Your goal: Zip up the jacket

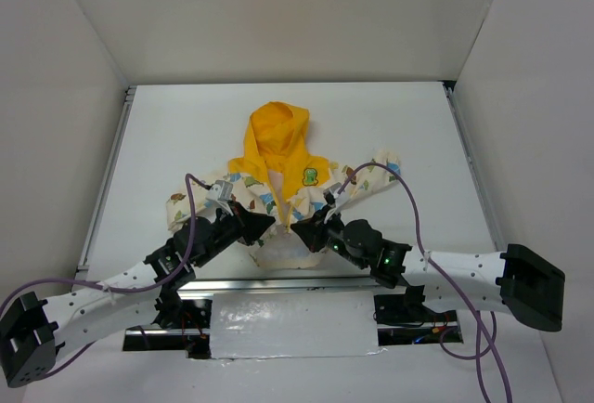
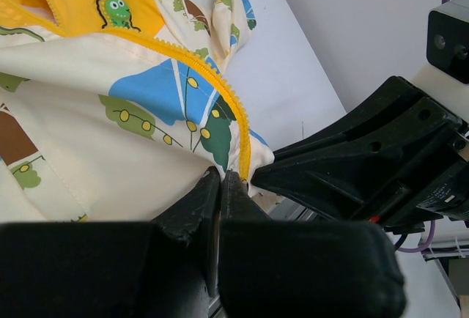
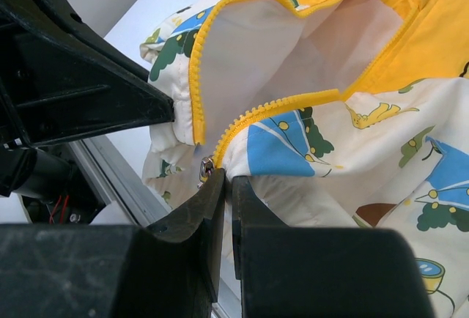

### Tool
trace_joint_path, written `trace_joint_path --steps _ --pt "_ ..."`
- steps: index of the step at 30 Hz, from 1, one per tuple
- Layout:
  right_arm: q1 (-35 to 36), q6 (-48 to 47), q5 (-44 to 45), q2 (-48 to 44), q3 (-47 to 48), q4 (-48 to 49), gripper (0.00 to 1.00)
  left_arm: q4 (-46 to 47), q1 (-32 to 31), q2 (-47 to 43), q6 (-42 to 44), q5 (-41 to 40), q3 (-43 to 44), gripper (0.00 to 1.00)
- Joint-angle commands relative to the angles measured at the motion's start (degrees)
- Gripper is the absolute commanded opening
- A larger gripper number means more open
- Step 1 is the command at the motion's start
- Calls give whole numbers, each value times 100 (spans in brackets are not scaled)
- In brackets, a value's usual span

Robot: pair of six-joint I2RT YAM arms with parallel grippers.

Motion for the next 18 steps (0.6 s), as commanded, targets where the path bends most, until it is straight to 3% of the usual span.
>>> trace_joint_path --steps 1,18 --pt "-64 6 5 -91 112 444 0 453 6 17 -74 118 14 0" --pt "-152 24 -250 -144 112 540 0 418 14 70 -92 100 5 0"
